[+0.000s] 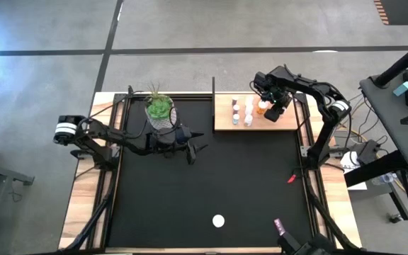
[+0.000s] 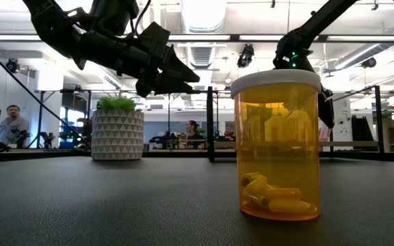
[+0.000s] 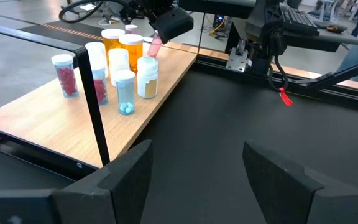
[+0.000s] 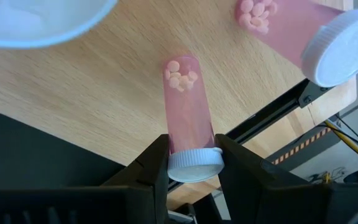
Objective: Pick and place medicine bottles onto shelf by color
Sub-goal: Put the left pink pill bottle on the shelf aligned with the other pink pill bottle
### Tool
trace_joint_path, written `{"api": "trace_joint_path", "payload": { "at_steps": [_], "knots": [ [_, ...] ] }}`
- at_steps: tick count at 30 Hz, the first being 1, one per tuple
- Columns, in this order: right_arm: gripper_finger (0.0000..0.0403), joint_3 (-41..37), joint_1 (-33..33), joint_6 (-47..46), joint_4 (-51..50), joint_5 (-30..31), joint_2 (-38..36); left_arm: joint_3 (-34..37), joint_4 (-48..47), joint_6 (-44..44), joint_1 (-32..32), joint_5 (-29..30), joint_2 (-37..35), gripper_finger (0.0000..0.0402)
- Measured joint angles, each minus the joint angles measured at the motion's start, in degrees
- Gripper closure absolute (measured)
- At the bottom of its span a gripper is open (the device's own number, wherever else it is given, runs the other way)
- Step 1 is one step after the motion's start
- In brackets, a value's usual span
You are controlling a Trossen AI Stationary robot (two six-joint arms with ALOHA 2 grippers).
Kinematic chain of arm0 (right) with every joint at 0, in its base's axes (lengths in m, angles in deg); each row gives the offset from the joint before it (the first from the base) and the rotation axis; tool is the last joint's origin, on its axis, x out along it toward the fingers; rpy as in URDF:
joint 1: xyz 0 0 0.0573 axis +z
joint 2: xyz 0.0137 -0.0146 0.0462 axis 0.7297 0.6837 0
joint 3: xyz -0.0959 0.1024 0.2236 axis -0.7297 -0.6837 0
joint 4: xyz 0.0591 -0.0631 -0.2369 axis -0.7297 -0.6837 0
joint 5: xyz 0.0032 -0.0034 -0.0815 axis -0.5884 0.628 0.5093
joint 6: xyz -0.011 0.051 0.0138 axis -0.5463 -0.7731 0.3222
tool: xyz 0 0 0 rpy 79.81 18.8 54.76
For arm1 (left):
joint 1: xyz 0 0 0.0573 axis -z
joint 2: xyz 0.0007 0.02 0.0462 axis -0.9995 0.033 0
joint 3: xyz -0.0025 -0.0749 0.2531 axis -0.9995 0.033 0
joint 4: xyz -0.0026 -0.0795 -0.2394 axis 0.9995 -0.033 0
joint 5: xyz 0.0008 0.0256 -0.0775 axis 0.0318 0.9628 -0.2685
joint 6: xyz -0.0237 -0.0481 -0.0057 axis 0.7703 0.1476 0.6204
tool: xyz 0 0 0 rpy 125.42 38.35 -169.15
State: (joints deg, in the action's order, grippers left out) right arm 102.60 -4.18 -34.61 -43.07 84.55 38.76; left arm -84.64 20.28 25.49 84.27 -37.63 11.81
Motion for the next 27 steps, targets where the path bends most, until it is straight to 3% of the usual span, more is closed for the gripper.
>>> {"api": "trace_joint_path", "payload": {
  "at_steps": [17,27],
  "knots": [
    [0.0291,0.2,0.0,0.3,-2.3,0.0,0.0,0.0,0.0,0.1,0.0,0.0,0.0,0.0168],
    [0.0266,0.2,0.0,-0.2,-2.2,0.0,0.0,0.0,0.0,0.1,0.0,0.0,0.0,0.0168]
  ]
}}
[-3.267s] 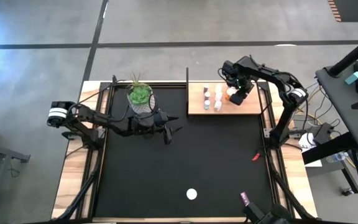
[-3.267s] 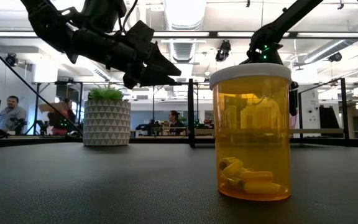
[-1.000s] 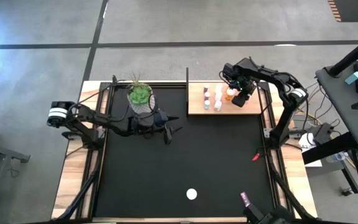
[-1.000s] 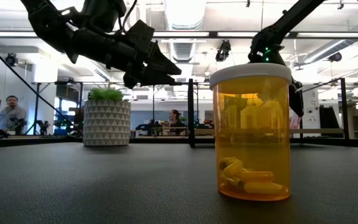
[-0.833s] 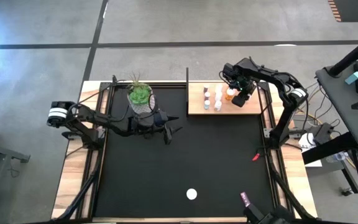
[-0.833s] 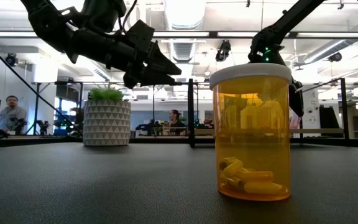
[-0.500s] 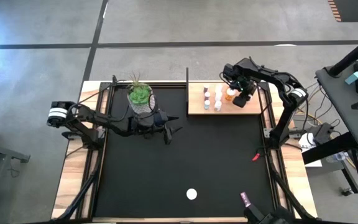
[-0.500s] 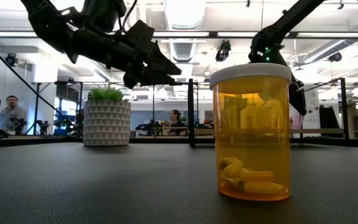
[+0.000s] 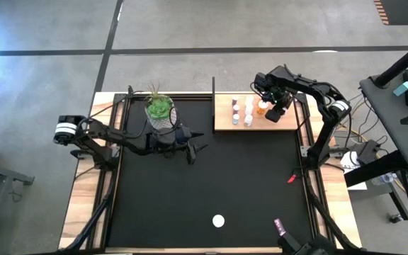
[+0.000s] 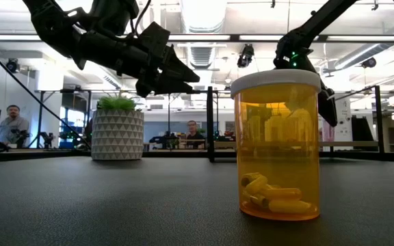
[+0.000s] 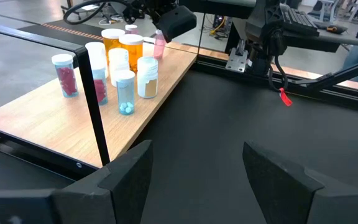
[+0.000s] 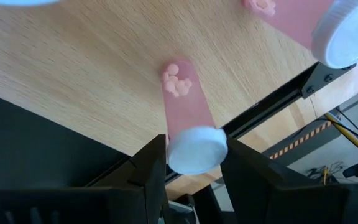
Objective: Pick and place medicine bottles onto shelf by color
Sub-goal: Put the left pink pill bottle on the shelf aligned with the other pink pill bottle, then put the pink pill bottle on the shelf aligned with the other pink pill bottles
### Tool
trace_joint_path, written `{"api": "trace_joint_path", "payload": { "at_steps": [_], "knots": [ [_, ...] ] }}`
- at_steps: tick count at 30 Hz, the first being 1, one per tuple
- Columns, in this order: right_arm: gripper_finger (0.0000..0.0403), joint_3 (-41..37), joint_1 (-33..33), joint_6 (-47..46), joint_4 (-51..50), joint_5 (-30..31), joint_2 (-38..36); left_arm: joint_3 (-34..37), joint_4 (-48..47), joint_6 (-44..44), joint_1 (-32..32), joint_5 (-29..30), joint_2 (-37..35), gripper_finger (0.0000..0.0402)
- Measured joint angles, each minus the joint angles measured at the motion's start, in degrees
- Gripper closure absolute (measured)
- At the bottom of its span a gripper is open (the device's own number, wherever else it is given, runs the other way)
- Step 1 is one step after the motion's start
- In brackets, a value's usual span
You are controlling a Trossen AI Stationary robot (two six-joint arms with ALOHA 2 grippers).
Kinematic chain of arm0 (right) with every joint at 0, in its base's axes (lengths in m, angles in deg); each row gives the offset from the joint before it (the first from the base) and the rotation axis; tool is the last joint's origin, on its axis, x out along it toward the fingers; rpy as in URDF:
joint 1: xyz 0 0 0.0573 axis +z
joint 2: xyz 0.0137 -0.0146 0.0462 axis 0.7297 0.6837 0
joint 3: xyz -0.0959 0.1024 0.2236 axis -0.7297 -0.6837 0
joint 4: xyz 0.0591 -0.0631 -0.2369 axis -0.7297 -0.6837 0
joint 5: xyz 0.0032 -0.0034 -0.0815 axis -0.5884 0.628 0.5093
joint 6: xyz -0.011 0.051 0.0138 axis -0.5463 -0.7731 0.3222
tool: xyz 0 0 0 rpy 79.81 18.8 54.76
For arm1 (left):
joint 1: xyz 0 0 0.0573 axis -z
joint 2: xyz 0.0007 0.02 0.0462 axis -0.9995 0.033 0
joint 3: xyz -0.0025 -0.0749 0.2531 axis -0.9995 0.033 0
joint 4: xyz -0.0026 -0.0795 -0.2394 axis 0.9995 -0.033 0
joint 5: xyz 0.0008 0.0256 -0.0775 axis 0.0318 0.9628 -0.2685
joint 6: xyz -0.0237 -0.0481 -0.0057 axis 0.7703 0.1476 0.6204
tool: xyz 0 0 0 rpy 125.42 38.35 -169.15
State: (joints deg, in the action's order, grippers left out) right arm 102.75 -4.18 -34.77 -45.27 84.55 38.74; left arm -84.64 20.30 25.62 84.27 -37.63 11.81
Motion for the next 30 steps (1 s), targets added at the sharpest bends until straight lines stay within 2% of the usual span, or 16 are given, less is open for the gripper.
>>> {"api": "trace_joint_path", "payload": {
  "at_steps": [6,12,19,30],
  "knots": [
    [0.0275,0.0,0.0,0.0,0.3,0.3,0.0,0.0,0.0,0.0,0.0,0.0,0.0,0.0168],
    [0.0276,0.8,0.0,-0.5,0.6,4.5,0.0,0.0,0.0,0.0,0.0,0.0,0.0,0.0168],
    [0.0264,1.6,0.0,-0.4,0.1,4.4,-0.7,0.0,0.0,0.0,0.0,0.0,0.0,0.0168],
    [0.027,2.2,0.0,-0.4,-1.3,4.1,-0.9,0.0,0.0,0.0,0.0,0.0,0.0,0.0168]
  ]
}}
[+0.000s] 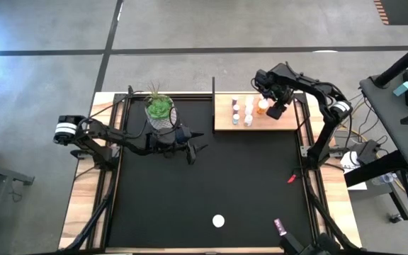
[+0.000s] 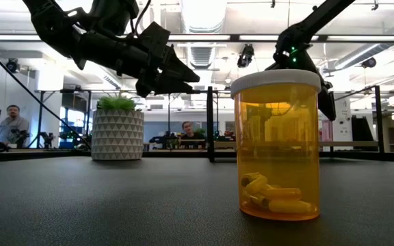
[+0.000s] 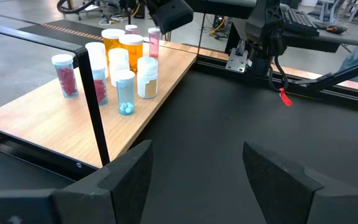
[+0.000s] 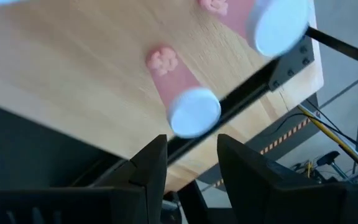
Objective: Pick and place medicine bottles onto shelf by color
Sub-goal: Put the pink pill bottle on the shelf aligned with the other pink pill bottles
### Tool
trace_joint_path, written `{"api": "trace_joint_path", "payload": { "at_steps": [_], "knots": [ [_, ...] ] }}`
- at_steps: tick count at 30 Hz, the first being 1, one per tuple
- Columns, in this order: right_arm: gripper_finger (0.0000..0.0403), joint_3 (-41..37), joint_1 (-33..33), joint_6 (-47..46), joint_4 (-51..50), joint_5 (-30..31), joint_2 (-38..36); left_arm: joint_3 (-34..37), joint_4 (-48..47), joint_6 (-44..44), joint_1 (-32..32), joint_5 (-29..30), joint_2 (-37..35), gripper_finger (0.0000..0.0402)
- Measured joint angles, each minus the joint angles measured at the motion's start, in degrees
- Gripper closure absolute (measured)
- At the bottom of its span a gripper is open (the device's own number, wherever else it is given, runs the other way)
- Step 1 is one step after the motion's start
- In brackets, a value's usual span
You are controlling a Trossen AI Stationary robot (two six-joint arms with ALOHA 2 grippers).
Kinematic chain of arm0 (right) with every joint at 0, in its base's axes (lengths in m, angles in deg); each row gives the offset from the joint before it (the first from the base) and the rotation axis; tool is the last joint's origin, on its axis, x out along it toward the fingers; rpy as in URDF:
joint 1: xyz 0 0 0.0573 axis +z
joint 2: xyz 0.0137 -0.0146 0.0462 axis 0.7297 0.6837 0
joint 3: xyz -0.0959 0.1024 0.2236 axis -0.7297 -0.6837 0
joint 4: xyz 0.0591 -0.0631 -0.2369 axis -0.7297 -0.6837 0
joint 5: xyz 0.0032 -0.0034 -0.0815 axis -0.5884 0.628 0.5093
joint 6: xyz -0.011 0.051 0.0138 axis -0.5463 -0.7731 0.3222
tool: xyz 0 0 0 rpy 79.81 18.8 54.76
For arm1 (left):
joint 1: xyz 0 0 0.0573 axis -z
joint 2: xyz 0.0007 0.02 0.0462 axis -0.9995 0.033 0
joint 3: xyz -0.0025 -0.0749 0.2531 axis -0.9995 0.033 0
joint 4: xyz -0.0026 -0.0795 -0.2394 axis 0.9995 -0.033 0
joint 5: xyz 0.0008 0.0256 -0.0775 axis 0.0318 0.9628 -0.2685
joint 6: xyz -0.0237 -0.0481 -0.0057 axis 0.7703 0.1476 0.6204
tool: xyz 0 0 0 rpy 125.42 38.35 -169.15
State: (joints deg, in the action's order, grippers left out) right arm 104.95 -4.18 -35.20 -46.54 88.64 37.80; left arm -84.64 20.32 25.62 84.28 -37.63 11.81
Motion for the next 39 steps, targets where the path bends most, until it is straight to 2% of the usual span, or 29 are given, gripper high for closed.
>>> {"api": "trace_joint_path", "payload": {
  "at_steps": [8,12,14,19,23,28,34,39],
  "knots": [
    [0.0272,4.5,0.2,-4.3,-3.4,-0.8,-5.0,0.0,0.0,0.0,0.0,0.0,0.0,0.0168],
    [0.0275,3.1,1.7,-9.1,-1.3,-10.3,-10.1,0.0,0.0,0.0,0.0,0.0,0.0,0.0168],
    [0.0274,1.4,4.6,-10.3,-0.8,-13.0,-12.5,0.0,0.0,0.0,0.0,0.0,0.0,0.0168],
    [0.0269,-3.6,15.2,-17.4,-0.7,-13.1,-18.5,0.0,0.0,0.1,0.0,0.0,0.0,0.0168],
    [0.0263,-7.6,25.9,-26.6,-0.7,-13.5,-23.2,0.0,0.0,1.3,0.2,0.0,0.0,0.0168],
    [0.025,-13.1,40.0,-41.5,-0.7,-18.2,-27.7,0.0,0.0,2.4,0.5,-0.1,0.0,0.0168],
    [0.0221,-19.3,57.6,-59.6,1.0,-23.4,-28.8,0.0,-0.1,4.6,1.8,-0.2,0.0,0.0168],
    [0.0196,-22.4,70.8,-72.3,9.6,-26.5,-27.0,0.0,0.0,6.0,4.2,-0.2,0.0,0.0168]
  ]
}}
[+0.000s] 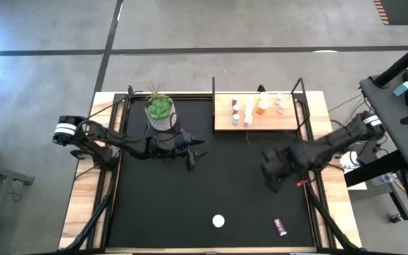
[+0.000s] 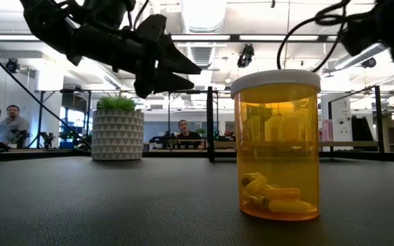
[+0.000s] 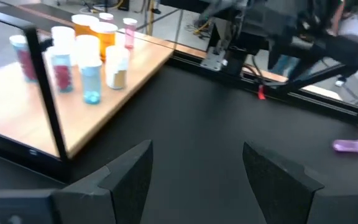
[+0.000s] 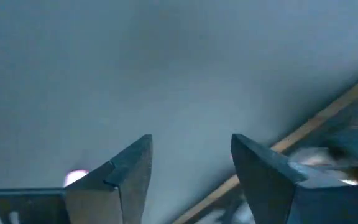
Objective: Pick and place medicine bottles onto shelf by color
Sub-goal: Put the pink pill bottle on the shelf aligned with the other pink pill bottles
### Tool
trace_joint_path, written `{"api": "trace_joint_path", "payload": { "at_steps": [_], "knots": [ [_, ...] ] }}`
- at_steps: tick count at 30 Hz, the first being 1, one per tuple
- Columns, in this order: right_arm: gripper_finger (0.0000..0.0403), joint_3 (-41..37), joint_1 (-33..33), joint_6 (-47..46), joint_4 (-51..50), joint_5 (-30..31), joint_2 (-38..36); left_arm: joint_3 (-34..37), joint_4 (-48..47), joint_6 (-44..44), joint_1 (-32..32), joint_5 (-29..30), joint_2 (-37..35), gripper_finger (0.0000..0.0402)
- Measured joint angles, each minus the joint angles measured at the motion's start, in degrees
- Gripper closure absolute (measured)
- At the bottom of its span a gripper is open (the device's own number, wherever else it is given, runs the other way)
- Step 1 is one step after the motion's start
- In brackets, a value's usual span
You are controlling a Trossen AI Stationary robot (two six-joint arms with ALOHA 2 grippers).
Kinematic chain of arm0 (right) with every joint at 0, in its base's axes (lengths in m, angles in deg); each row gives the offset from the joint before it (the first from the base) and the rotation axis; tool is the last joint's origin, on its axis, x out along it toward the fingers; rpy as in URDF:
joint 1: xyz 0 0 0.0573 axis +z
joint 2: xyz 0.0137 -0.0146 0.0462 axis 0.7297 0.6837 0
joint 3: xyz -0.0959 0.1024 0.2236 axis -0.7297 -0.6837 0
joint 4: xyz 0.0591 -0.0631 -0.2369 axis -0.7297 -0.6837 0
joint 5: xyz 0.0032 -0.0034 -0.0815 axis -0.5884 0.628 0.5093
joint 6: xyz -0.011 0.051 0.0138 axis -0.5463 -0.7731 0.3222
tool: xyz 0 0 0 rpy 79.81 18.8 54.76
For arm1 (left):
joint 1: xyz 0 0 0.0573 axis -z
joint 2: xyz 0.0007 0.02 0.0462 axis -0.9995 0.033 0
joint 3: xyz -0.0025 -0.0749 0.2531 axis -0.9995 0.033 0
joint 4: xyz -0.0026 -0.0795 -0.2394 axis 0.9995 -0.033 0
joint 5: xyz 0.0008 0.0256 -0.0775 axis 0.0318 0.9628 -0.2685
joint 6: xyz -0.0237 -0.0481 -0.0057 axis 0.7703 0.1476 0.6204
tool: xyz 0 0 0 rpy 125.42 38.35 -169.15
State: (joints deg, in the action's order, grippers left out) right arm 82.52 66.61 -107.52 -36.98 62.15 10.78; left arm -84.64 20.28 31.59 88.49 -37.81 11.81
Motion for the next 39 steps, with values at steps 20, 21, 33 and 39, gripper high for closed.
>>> {"api": "trace_joint_path", "payload": {
  "at_steps": [20,21,33,39],
  "knots": [
    [0.0186,10.7,30.5,-32.0,19.3,-9.2,26.1,-0.8,12.0,6.1,10.7,0.2,7.9,0.0168],
    [0.0186,11.8,31.0,-32.6,19.3,-9.2,27.2,-0.8,12.7,6.1,11.1,0.2,8.4,0.0168],
    [0.0191,18.3,32.7,-31.0,19.3,-9.2,37.6,-2.4,13.7,6.2,13.6,0.2,9.7,0.0168],
    [0.0218,19.2,32.9,-30.1,19.3,-9.2,38.9,-2.4,13.7,6.1,14.1,0.2,9.7,0.0168]
  ]
}}
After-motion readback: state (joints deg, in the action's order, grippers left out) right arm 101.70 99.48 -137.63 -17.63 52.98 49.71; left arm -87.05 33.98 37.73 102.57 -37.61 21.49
